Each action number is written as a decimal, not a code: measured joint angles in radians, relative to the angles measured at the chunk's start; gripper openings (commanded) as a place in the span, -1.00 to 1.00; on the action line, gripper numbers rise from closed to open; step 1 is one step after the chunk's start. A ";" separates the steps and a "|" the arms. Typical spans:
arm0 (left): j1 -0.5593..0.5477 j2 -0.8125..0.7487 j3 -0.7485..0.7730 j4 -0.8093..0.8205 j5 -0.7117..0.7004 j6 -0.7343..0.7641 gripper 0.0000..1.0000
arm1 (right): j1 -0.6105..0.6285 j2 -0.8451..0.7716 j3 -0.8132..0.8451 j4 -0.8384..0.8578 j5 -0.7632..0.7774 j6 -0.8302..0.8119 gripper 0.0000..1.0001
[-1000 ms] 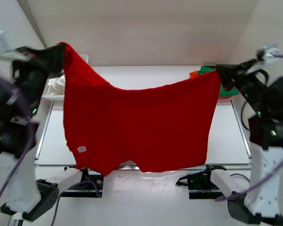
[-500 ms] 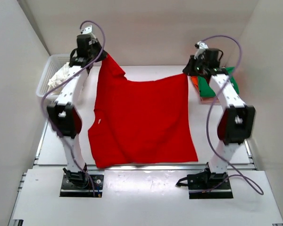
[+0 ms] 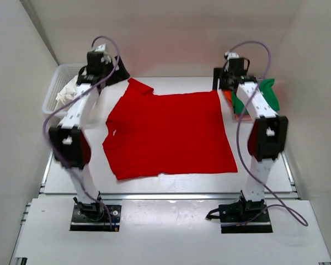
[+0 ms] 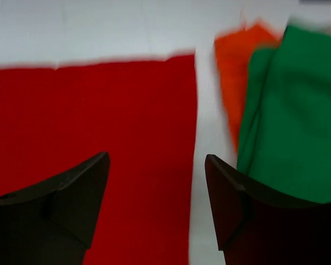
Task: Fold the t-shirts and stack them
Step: Flatten out the tshirt
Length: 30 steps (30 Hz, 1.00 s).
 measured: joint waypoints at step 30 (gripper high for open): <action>-0.256 -0.858 -1.403 -0.076 0.013 -0.183 0.70 | 0.180 -0.829 -1.236 -0.047 -0.016 0.238 0.37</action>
